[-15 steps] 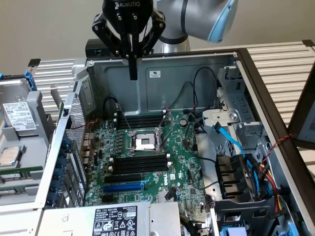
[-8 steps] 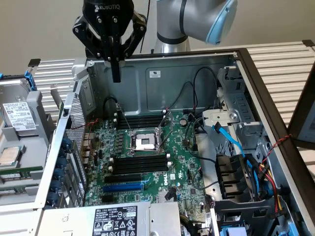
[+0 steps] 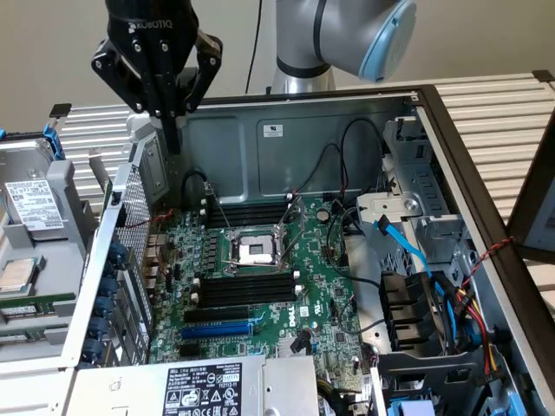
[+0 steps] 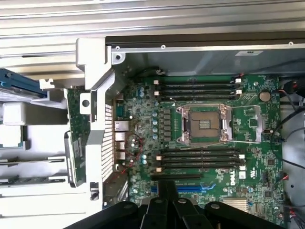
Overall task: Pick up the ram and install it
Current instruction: 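Reach for the ram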
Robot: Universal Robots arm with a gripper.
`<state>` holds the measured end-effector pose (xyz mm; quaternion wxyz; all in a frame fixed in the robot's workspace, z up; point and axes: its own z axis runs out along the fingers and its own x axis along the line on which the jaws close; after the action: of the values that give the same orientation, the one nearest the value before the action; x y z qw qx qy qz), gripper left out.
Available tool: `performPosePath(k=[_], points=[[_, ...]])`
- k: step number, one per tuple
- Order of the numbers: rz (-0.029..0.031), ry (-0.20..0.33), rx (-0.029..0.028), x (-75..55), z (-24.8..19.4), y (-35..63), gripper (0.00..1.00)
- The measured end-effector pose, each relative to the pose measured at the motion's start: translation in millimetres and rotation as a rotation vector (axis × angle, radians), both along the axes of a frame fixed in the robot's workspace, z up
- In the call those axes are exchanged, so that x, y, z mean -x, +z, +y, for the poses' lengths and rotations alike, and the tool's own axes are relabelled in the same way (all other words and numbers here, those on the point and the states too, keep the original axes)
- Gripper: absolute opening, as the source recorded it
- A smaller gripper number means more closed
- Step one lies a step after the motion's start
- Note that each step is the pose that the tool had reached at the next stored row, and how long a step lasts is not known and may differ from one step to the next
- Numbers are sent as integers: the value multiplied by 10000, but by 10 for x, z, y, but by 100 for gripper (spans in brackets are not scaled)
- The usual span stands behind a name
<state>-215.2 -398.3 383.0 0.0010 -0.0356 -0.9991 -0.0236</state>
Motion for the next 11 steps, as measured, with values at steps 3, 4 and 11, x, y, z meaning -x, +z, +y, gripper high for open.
performPosePath(k=[3,4,11], points=[[5,-1,0,134,0,-21,11],[8,0,0,183,0,-27,11],[26,-1,0,503,0,-73,11]])
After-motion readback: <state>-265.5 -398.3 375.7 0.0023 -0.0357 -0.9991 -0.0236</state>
